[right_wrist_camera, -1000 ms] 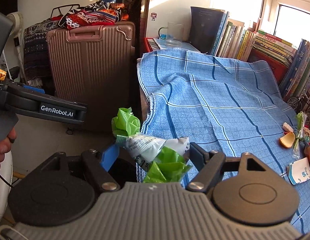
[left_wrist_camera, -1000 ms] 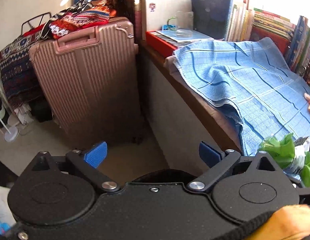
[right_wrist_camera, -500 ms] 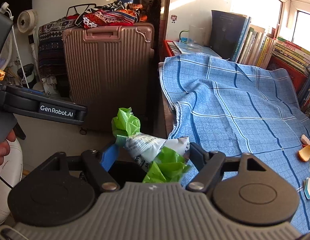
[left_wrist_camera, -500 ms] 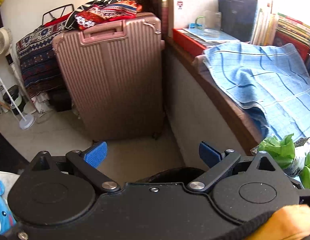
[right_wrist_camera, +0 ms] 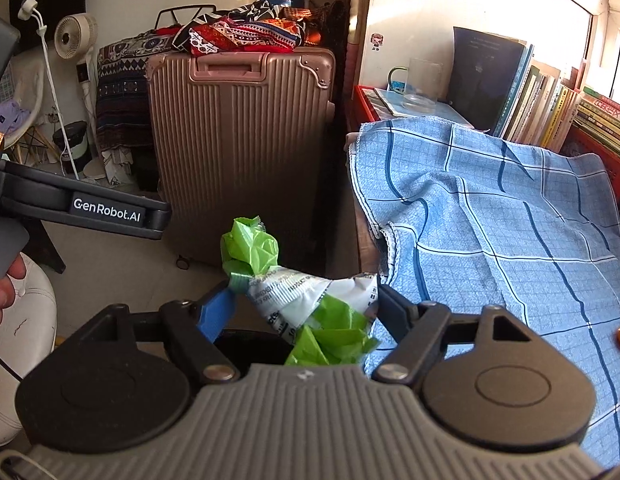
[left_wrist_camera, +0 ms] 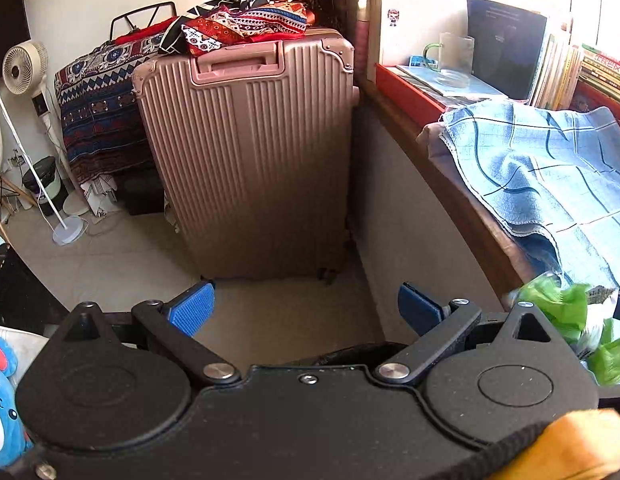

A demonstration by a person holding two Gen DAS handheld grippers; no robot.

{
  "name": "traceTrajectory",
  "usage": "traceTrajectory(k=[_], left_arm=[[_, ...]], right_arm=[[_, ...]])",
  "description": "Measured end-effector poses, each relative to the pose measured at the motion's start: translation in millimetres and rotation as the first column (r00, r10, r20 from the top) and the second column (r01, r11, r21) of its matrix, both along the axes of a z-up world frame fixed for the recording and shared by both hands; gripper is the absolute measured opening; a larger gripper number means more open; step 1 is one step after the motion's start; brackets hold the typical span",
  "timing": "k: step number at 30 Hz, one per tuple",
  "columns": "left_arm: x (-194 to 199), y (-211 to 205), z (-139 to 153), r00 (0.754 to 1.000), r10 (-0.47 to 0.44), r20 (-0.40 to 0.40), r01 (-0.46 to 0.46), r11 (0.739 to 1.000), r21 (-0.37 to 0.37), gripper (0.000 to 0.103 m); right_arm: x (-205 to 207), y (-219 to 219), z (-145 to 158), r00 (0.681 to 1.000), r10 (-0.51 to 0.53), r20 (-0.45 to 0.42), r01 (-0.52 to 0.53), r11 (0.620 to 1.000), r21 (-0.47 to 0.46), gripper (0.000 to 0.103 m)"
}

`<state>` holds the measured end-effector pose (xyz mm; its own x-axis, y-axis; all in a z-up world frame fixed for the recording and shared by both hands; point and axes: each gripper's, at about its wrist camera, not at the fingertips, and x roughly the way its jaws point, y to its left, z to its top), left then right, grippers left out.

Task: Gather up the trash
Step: 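Open the left tool over the bin while the right tool releases the wrappers into it, then move both open tools back over the remaining wrappers on the cloth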

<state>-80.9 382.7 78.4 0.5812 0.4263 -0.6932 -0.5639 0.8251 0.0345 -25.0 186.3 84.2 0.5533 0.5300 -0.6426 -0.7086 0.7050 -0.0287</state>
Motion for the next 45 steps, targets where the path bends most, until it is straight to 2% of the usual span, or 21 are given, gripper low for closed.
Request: traceTrajectory(k=[2, 4, 5, 12, 25, 33, 39, 45], left_arm=[[1.6, -0.6, -0.3, 1.000, -0.001, -0.002, 0.001, 1.000, -0.001, 0.098], [1.9, -0.8, -0.4, 1.000, 0.000, 0.000, 0.000, 1.000, -0.004, 0.098], [2.3, -0.6, -0.2, 1.000, 0.001, 0.001, -0.001, 1.000, -0.004, 0.098], [6.0, 1.2, 0.4, 1.000, -0.009, 0.000, 0.009, 1.000, -0.004, 0.098], [20.0, -8.4, 1.6, 0.997, -0.076, 0.005, 0.076, 0.997, -0.007, 0.098], [39.1, -14.7, 7.2, 0.992, -0.126, 0.021, 0.126, 0.992, -0.004, 0.098], [62.5, -25.7, 10.5, 0.984, -0.176, 0.034, 0.176, 0.984, -0.013, 0.098], [95.0, -48.1, 11.2, 0.964, -0.261, 0.049, 0.262, 0.965, -0.025, 0.098]], right_arm=[[-0.5, 1.3, -0.9, 1.000, 0.005, 0.008, -0.005, 1.000, -0.007, 0.086], [-1.3, 3.2, -0.5, 1.000, 0.015, 0.027, -0.015, 1.000, -0.010, 0.094], [-1.7, 4.3, -0.3, 0.999, 0.015, 0.037, -0.015, 1.000, -0.012, 0.103], [-3.7, 4.0, 4.5, 0.995, 0.031, 0.096, -0.030, 1.000, -0.010, 0.103], [6.2, -10.7, 4.3, 0.998, -0.047, 0.051, 0.048, 0.999, -0.004, 0.103], [12.8, -15.9, 6.4, 0.995, -0.080, 0.058, 0.081, 0.997, -0.005, 0.103], [21.2, -27.5, 8.4, 0.988, -0.136, 0.067, 0.136, 0.991, -0.003, 0.103], [41.9, -54.1, 8.0, 0.963, -0.265, 0.053, 0.266, 0.964, 0.001, 0.103]])
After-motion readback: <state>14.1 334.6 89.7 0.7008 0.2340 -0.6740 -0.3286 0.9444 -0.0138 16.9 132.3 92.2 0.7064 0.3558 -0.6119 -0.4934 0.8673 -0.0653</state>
